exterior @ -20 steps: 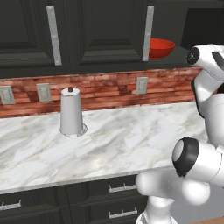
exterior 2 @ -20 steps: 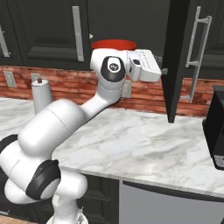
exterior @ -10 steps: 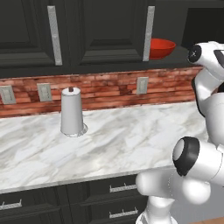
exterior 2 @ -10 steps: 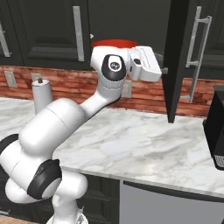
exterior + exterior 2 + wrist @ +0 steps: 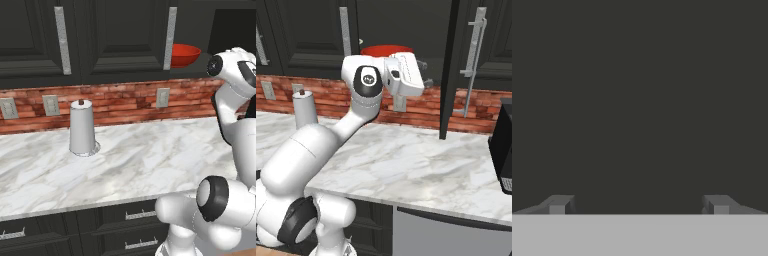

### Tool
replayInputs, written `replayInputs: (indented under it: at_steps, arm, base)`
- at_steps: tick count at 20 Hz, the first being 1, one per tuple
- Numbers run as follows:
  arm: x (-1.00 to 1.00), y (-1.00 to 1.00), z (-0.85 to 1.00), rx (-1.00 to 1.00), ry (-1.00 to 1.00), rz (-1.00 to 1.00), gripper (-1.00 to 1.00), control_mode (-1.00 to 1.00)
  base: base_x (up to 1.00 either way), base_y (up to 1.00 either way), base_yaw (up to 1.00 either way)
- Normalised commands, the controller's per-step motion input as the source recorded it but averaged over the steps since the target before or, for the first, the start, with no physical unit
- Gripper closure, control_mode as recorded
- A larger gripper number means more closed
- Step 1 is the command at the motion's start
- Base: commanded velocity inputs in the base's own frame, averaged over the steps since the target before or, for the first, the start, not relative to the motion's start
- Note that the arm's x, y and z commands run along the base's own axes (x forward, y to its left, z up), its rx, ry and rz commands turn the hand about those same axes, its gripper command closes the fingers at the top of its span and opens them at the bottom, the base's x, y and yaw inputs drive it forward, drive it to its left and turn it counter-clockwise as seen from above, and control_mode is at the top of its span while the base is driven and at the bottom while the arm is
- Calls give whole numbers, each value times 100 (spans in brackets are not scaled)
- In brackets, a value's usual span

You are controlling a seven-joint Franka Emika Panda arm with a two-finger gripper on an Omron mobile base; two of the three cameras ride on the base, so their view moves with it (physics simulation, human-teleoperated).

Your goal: Move the bowls from the cabinet to the plates on the dining table.

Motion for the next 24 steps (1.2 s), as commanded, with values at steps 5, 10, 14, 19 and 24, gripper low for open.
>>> replayInputs:
  at_steps: [5,10,14,19,24]
  arm:
    - [-20,32,8,-6,2,16,-100,-100]
    - [-8,10,1,-5,0,23,-100,-100]
    - [-9,14,4,-5,0,22,-100,-100]
    - [-11,30,8,-4,1,18,-100,-100]
    - [-16,37,14,-6,2,15,-100,-100]
  base:
    - [0,0,0]
    - [0,0,0]
    - [0,0,0]
    - [0,0,0]
    - [0,0,0]
